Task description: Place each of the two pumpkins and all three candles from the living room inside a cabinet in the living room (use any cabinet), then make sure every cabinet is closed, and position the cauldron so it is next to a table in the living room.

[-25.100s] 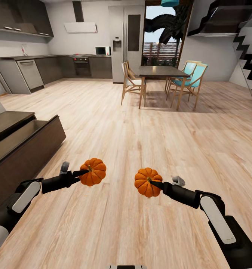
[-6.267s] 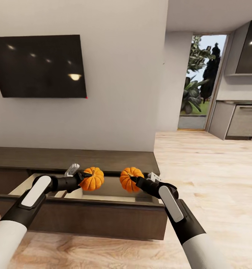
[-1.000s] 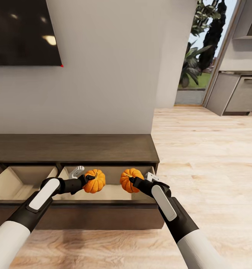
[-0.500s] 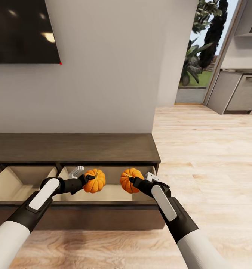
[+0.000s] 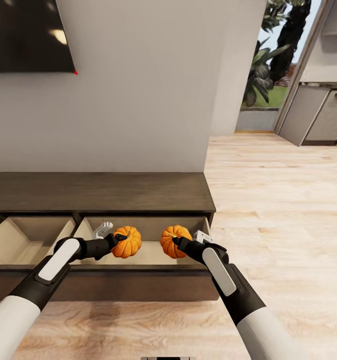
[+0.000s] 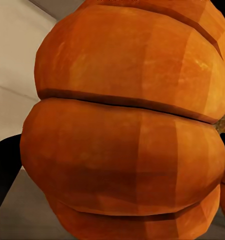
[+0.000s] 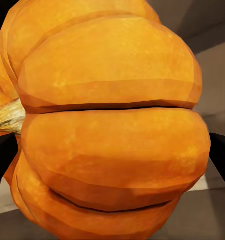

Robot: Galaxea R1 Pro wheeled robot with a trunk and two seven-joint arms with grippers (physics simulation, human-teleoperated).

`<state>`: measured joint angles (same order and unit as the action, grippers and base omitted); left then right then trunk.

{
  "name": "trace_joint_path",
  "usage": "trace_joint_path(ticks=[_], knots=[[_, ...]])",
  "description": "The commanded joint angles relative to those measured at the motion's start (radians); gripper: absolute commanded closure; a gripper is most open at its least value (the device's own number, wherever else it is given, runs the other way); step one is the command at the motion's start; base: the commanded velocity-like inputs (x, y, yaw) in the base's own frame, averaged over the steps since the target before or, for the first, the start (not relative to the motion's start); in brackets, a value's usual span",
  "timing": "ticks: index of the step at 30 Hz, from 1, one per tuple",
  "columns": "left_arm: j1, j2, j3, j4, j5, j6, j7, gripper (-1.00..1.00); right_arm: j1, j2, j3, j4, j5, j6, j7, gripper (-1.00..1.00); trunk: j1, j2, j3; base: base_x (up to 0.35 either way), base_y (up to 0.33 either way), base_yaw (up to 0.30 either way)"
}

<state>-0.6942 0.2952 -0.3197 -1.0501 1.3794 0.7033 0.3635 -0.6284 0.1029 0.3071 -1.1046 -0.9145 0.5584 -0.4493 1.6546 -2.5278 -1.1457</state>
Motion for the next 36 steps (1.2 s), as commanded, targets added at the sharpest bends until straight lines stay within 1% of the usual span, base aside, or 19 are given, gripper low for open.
trace_joint_path(ticks=[1,8,13,17,23,29,36], knots=[[-0.001,0.001,-0.002,-0.002,0.010,-0.001,0.010,1.00,-0.001,0.000,0.001,-0.001,-0.011,0.000,-0.011,1.00,0.000,0.000,-0.001,0.000,0.000,0.000],[-0.001,0.002,-0.002,-0.002,0.010,-0.001,0.008,1.00,-0.001,0.000,0.002,-0.001,-0.011,0.000,-0.011,1.00,0.000,0.000,-0.001,0.007,0.000,0.000],[-0.001,0.002,-0.003,0.000,0.010,0.001,0.008,1.00,-0.001,0.000,0.006,-0.001,-0.011,0.000,-0.011,1.00,0.000,0.000,-0.001,0.100,0.000,0.000],[-0.001,0.002,-0.002,-0.002,0.010,0.000,0.008,1.00,-0.002,0.004,0.008,-0.001,-0.011,0.000,-0.011,1.00,0.000,0.000,-0.001,0.038,0.002,0.000],[-0.001,0.001,-0.008,0.005,0.009,0.000,0.010,1.00,-0.002,0.007,0.009,-0.001,-0.011,0.000,-0.011,1.00,0.000,0.000,-0.001,0.175,0.064,0.000],[-0.001,0.002,-0.005,0.002,0.009,-0.001,0.010,1.00,-0.002,0.008,0.009,-0.001,-0.011,0.000,-0.011,1.00,0.000,0.000,-0.001,0.048,0.020,0.000],[-0.001,0.002,-0.004,0.002,0.009,0.000,0.009,1.00,-0.002,0.009,0.009,-0.001,-0.011,0.000,-0.012,1.00,0.003,-0.002,-0.028,0.005,0.002,0.000]])
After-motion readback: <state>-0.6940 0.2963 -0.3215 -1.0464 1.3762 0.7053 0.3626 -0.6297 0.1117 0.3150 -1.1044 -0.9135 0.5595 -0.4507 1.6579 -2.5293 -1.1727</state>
